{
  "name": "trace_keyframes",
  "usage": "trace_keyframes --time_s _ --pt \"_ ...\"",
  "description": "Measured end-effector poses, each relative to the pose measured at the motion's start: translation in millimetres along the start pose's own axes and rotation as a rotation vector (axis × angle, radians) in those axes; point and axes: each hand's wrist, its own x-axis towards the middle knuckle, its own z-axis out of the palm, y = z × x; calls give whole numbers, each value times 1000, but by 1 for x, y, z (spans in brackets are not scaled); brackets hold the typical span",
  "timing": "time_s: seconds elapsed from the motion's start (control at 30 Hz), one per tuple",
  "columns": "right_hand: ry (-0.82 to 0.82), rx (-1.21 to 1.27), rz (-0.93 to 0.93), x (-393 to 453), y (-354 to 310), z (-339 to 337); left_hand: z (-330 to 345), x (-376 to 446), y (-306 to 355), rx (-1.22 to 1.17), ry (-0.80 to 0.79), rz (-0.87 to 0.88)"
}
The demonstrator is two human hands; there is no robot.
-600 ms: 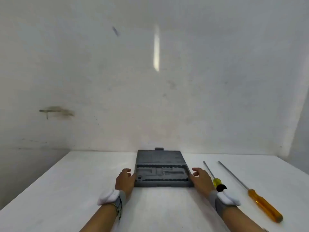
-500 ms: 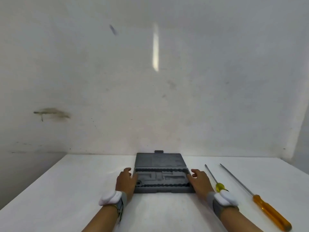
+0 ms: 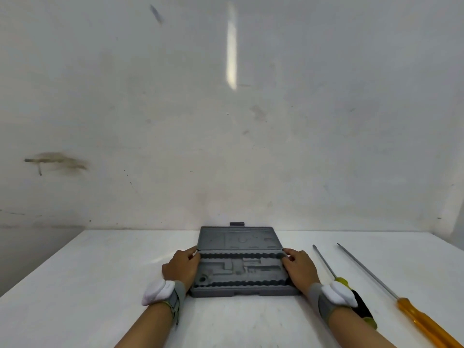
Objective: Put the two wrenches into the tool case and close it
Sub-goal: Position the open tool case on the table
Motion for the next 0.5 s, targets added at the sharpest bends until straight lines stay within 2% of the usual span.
trace_keyframes --time_s 0.1,0.27,0.5 --pt "5 104 -22 -1 -2 1 0 -3 0 -93 26 -10" --pt "31 242 -29 -11 -11 0 -16 -20 5 -607 40 -12" --pt "47 290 -17 -55 -11 -17 -32 -58 10 -731 40 -20"
